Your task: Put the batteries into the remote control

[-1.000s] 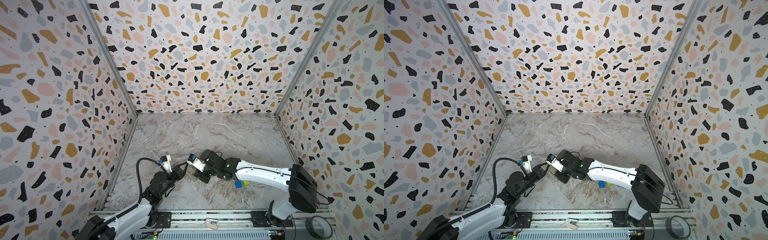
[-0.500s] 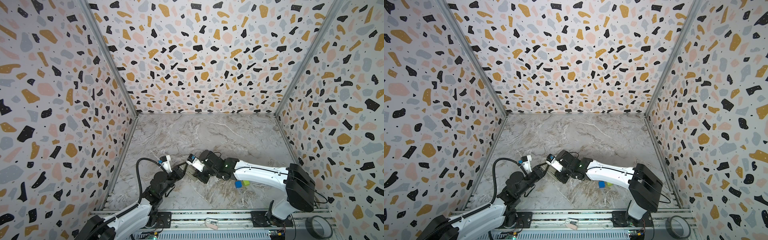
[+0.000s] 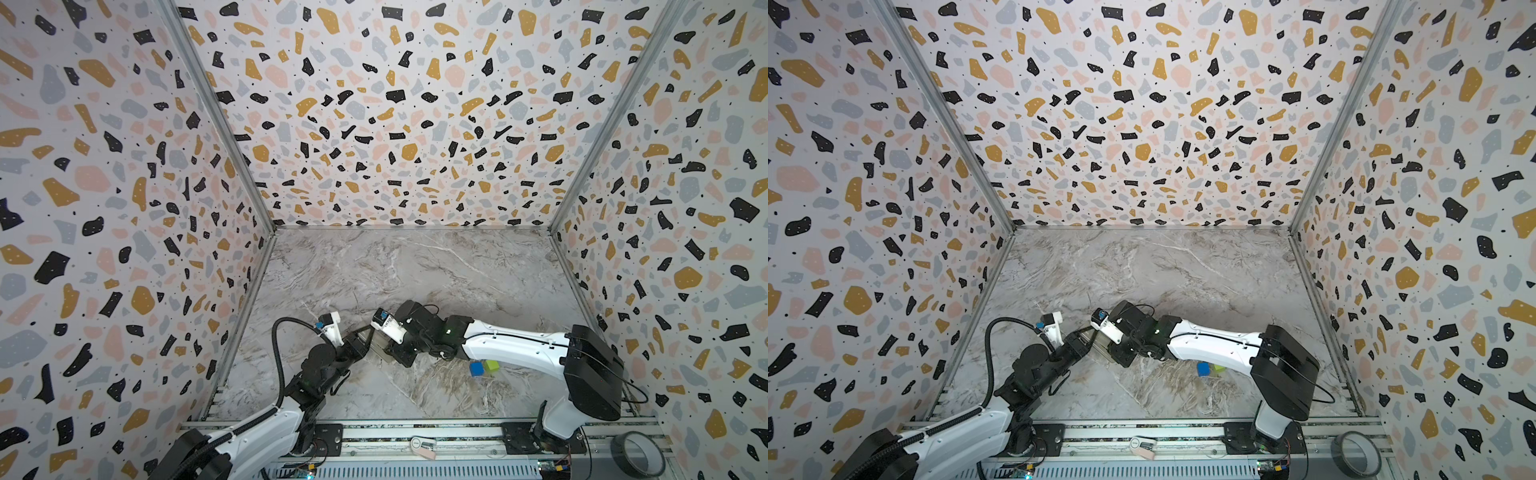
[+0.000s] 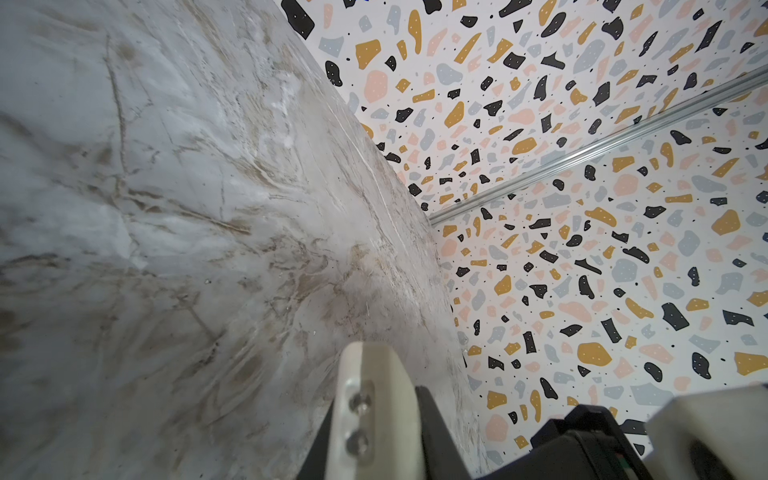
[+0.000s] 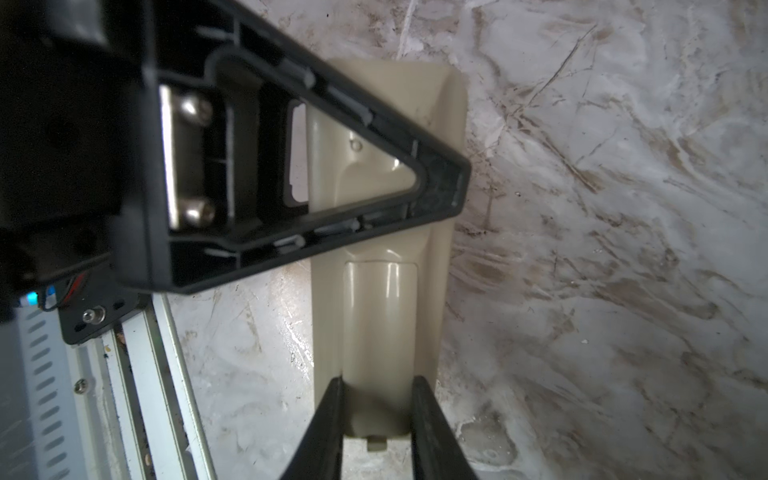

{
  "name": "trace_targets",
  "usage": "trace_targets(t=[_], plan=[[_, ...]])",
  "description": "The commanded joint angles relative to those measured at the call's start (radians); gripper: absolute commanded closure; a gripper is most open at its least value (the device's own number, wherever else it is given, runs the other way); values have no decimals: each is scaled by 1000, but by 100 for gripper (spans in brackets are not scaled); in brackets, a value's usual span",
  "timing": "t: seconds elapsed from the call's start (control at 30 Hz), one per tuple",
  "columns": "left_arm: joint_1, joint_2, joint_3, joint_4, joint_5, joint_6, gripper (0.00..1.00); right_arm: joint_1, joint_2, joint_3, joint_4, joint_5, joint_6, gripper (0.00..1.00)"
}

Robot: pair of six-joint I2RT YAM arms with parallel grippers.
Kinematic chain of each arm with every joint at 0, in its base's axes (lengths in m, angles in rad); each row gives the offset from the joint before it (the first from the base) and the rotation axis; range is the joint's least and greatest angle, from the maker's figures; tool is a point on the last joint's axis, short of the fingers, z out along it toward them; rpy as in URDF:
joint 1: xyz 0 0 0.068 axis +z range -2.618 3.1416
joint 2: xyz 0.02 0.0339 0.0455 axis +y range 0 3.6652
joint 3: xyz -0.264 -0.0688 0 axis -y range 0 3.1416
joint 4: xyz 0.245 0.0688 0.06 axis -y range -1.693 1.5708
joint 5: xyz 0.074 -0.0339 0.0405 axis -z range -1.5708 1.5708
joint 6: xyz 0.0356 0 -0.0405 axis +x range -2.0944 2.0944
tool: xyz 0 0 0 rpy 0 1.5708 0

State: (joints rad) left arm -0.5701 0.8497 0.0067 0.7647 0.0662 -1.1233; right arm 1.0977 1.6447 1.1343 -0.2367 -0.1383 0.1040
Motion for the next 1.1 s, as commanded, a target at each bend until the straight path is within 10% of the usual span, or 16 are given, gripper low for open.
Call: trace_targets(t=[0.0,1.07], plan=[[-22,-5,-2,104,48,-11,100,7,6,44,31,6,10,87],[-22,-2,0,93,63,-7,100,27,-180,-34,60,-6,-26,49]])
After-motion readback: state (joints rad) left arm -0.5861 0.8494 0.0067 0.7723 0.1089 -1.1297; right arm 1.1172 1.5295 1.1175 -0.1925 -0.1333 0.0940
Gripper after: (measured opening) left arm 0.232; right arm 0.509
